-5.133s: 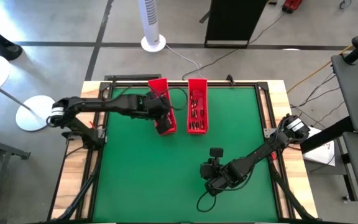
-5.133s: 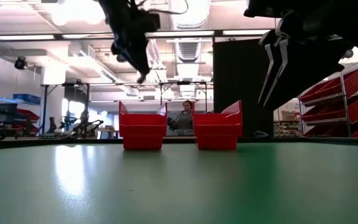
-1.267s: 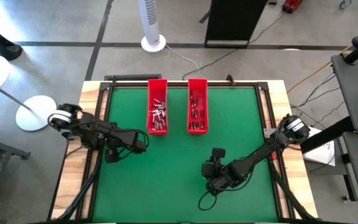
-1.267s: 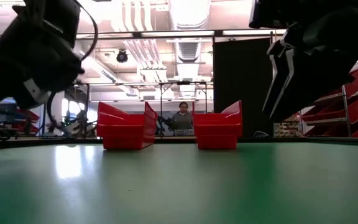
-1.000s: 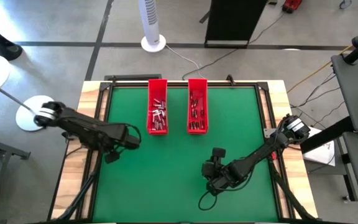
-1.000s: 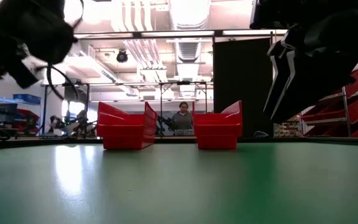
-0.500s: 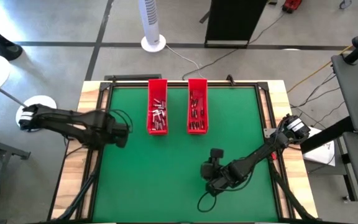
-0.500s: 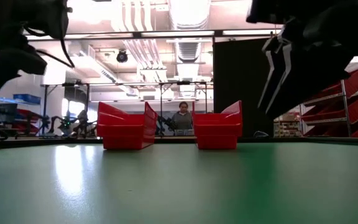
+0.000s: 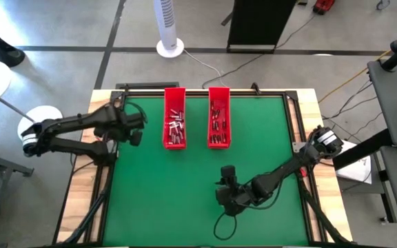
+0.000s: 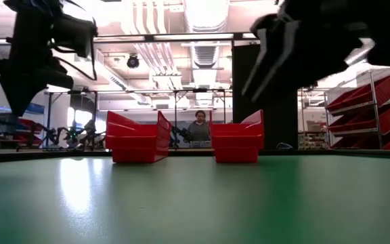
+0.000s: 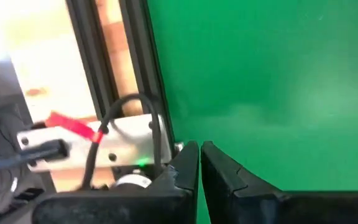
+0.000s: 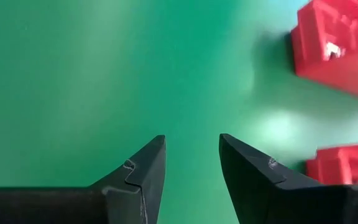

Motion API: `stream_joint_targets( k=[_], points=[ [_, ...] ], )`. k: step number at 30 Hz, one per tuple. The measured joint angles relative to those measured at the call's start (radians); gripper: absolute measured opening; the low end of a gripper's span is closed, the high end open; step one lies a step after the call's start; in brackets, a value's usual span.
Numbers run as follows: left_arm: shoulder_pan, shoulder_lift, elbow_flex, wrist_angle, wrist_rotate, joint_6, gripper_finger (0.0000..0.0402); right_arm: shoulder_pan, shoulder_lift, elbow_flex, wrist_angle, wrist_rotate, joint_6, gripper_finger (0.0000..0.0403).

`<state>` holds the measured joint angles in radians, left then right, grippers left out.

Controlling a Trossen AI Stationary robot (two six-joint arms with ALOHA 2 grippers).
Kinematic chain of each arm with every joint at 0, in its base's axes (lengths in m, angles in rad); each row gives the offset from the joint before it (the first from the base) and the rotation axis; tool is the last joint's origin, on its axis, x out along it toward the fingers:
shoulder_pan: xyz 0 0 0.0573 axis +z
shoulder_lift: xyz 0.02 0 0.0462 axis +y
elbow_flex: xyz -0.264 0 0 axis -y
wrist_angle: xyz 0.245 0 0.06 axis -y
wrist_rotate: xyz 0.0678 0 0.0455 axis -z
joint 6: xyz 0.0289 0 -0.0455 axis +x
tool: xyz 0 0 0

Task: Sort batteries
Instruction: Put the silver battery into the left red bin

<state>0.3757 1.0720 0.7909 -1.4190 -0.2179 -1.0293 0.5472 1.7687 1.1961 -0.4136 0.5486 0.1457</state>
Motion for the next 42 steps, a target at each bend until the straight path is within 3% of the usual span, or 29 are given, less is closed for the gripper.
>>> stream_joint_targets(
  k=[7,14,21,31,33,38,42],
  points=[
    [0.167,0.096,-0.006,-0.008,0.125,0.385,0.0,-0.04,0.0,0.008,0.009,-0.001,-0.066,0.0132],
    [0.186,0.272,-0.021,-0.002,0.153,0.849,0.0,-0.068,0.0,-0.007,0.006,-0.007,-0.068,0.0129],
    [0.222,0.387,-0.026,0.007,0.237,0.91,0.0,-0.083,0.0,-0.053,0.006,-0.008,-0.072,0.0142],
    [0.328,0.418,-0.02,0.067,0.442,0.941,0.0,-0.187,0.0,-0.1,0.083,-0.011,-0.077,0.0137],
    [0.366,0.436,-0.021,0.073,0.416,0.926,0.0,-0.207,0.0,-0.105,0.082,-0.011,-0.076,0.0132],
    [0.406,0.486,-0.026,0.05,0.214,0.896,0.0,-0.24,0.0,-0.106,0.082,-0.011,-0.075,0.0122],
    [0.388,0.525,-0.034,0.053,0.232,0.899,0.0,-0.247,0.0,-0.11,0.083,-0.041,-0.076,0.0115]
  ],
)
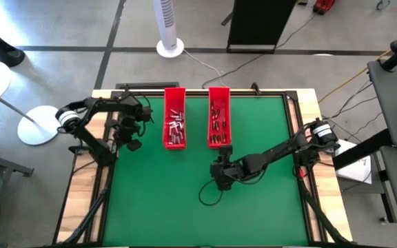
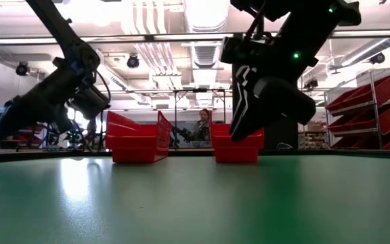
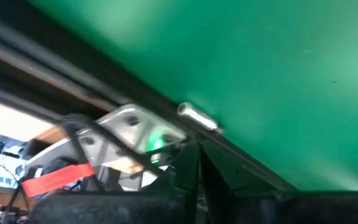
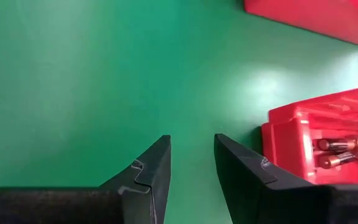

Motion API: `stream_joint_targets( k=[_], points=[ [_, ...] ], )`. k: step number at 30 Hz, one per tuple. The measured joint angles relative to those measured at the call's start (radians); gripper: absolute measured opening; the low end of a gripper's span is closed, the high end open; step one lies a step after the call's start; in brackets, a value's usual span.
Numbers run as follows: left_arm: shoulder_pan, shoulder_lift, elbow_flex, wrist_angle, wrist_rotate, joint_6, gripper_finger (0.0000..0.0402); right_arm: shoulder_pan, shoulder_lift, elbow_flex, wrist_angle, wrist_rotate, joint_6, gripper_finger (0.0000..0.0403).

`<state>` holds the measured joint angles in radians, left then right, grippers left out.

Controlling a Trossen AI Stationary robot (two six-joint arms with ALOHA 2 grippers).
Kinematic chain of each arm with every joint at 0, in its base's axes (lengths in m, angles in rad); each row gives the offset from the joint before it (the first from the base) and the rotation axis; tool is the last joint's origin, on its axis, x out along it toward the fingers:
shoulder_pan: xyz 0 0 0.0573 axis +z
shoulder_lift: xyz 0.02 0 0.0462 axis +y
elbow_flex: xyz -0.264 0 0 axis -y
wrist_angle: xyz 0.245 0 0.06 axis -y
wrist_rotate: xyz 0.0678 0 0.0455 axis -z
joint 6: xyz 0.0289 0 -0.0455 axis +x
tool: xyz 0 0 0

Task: Sort batteries
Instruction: Put the silver battery into the left red bin

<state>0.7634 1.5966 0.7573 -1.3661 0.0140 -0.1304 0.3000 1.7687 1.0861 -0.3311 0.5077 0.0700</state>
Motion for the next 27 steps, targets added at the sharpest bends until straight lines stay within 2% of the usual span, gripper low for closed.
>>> stream_joint_targets(
  k=[9,16,24,27],
  points=[
    [-0.005,0.089,-0.02,0.058,-0.023,-0.116,0.0,0.0,0.0,-0.014,-0.004,-0.016,-0.006,0.0104],
    [-0.008,0.135,-0.083,0.126,-0.025,-0.241,0.0,0.0,0.0,-0.018,-0.006,-0.016,-0.003,0.0094],
    [-0.01,0.13,-0.09,0.154,-0.071,-0.301,0.0,0.0,0.0,-0.019,-0.005,-0.015,-0.007,0.0082],
    [-0.009,0.111,-0.06,0.181,-0.127,-0.303,0.0,0.0,0.0,-0.019,-0.003,-0.015,-0.008,0.0078]
  ],
)
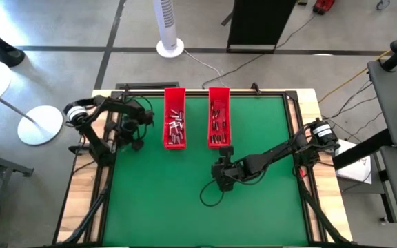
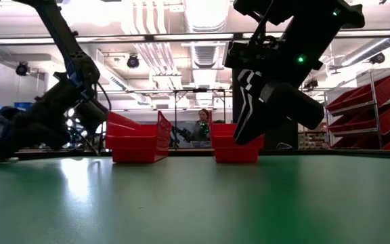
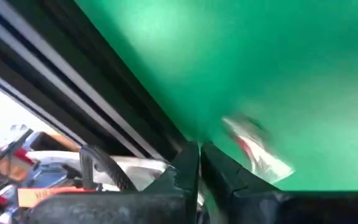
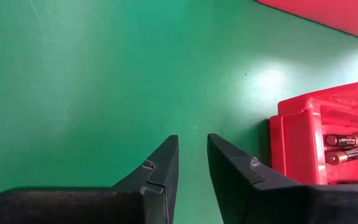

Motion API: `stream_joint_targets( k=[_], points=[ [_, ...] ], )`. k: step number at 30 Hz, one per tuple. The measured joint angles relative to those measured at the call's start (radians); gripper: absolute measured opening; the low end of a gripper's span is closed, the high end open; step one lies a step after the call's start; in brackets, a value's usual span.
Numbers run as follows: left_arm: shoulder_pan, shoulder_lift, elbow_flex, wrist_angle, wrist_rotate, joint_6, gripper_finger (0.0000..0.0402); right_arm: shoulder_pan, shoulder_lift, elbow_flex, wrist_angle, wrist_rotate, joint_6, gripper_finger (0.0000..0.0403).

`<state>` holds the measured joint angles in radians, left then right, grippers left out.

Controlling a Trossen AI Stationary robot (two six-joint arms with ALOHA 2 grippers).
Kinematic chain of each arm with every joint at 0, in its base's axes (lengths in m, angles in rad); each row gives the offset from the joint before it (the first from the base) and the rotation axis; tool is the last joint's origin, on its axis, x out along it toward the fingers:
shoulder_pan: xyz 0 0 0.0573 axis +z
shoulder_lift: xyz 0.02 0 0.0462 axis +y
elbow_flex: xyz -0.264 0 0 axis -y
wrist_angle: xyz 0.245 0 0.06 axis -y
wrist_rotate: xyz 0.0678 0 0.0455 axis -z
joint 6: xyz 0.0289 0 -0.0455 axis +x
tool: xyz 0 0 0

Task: Sort batteries
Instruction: Put the silver battery into the left red bin

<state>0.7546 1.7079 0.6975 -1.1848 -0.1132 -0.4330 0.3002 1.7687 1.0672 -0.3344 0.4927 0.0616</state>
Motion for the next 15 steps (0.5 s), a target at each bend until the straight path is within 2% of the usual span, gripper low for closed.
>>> stream_joint_targets(
  k=[6,15],
  points=[
    [-0.001,-0.01,0.018,-0.034,0.003,-0.001,0.0,-0.002,0.0,0.0,0.001,0.0,-0.002,0.0072],
    [-0.002,-0.055,0.03,-0.044,-0.008,0.029,0.0,-0.002,0.0,-0.008,0.003,0.0,-0.002,0.009]
  ],
)
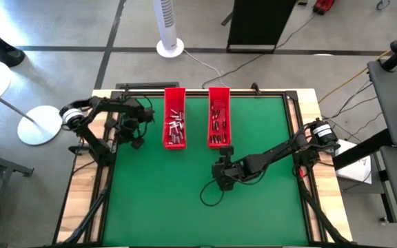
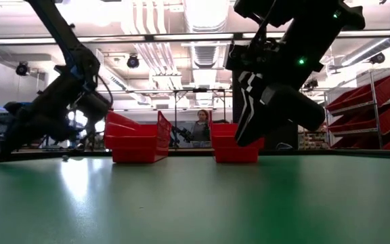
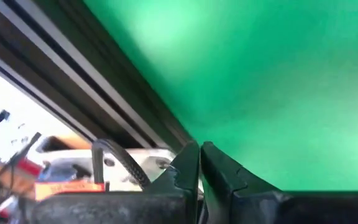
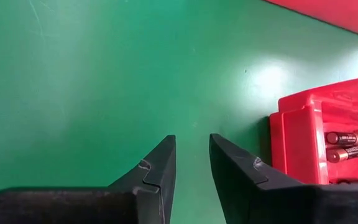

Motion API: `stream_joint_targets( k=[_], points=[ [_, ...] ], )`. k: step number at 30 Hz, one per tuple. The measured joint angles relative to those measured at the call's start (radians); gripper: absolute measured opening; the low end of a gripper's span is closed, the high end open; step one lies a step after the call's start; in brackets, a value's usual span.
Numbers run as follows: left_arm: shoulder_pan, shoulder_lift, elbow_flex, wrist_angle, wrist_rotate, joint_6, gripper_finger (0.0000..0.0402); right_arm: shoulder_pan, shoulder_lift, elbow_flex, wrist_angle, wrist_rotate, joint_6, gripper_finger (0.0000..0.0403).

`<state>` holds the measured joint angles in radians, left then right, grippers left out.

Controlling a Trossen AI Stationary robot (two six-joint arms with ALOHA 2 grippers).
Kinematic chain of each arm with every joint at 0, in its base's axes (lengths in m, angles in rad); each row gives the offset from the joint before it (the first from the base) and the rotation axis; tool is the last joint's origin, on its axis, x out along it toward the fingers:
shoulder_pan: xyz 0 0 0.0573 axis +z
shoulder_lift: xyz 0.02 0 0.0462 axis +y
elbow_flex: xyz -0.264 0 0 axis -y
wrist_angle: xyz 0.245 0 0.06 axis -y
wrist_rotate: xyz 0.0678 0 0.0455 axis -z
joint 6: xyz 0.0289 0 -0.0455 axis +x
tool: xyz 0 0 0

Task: Sort batteries
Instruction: Put the silver battery into the left red bin

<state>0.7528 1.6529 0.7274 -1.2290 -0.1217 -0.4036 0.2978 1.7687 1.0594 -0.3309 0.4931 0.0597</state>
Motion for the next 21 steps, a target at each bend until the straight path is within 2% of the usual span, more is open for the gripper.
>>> stream_joint_targets(
  k=[6,13,17,21],
  points=[
    [0.005,-0.157,0.059,0.078,-0.001,0.056,0.0,-0.011,0.0,-0.001,0.0,0.003,0.009,0.0103],
    [0.008,-0.337,0.062,0.409,0.0,0.079,0.0005,-0.022,0.0,-0.003,0.003,0.003,0.026,0.0122],
    [0.042,-0.352,0.058,0.536,0.016,0.053,0.0038,-0.024,0.0,-0.003,0.003,0.003,0.029,0.0133],
    [0.086,-0.296,0.056,0.614,0.041,0.052,0.0099,-0.024,0.0,-0.003,0.003,0.003,0.032,0.0144]
  ],
)
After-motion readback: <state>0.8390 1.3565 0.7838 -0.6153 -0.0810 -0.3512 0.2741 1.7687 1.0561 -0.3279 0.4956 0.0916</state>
